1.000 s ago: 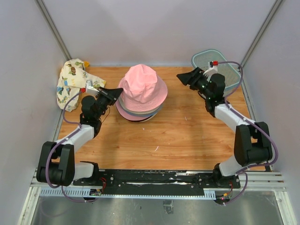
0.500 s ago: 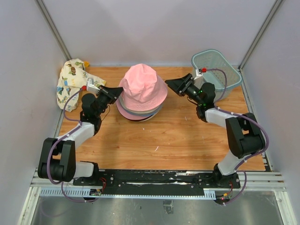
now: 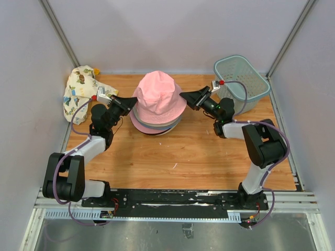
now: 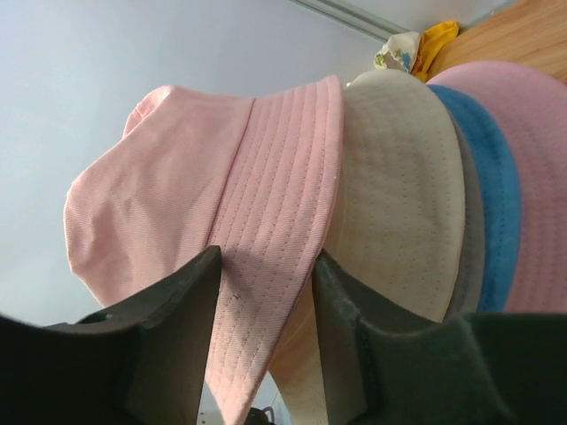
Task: Stack the hats
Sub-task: Stack the hat on the hat.
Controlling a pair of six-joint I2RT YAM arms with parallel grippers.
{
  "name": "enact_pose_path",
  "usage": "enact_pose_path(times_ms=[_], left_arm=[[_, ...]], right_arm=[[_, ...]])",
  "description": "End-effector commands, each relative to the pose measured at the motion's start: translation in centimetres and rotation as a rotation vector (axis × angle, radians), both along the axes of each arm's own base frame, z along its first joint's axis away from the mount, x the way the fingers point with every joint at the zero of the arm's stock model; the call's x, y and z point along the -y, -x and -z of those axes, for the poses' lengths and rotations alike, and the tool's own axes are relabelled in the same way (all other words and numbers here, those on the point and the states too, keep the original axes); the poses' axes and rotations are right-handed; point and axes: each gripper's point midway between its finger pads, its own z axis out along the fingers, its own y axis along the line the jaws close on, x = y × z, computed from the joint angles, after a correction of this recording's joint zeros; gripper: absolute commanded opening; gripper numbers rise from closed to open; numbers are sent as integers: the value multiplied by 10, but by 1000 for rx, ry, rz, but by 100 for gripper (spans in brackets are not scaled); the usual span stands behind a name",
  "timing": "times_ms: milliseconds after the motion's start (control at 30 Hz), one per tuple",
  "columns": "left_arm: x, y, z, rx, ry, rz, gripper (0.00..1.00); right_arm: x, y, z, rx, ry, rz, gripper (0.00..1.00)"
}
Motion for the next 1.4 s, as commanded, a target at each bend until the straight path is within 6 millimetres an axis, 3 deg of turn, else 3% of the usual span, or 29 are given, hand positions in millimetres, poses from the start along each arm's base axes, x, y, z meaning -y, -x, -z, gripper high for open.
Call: enact_pose_path(times_ms=[0,267,367,700,867,933,1367], left_arm=[[2,3,18,-49,-30,24,1],[-8,5,32,-89,-70,-9,0],[-12,5,39,-110,-88,-27,0],[-17,10,74,-193,-102,-36,1],[-20,16,96,-243,-114,-49,1],[-20,19,104,-259,-115,-47,1],[-24,33,141,-336,-134,-54,1]], right_arm=[[-3,4,-13,40,-66,8,38],[2,-12,1,13,-66,66,8],[1,-17,11,1,-41,77,1],[-3,-29,60,-62,51,94,0],[-7,-32,68,-68,58,86,1],[-9,-34,83,-91,74,82,1],[-15,-27,103,-106,149,55,1]])
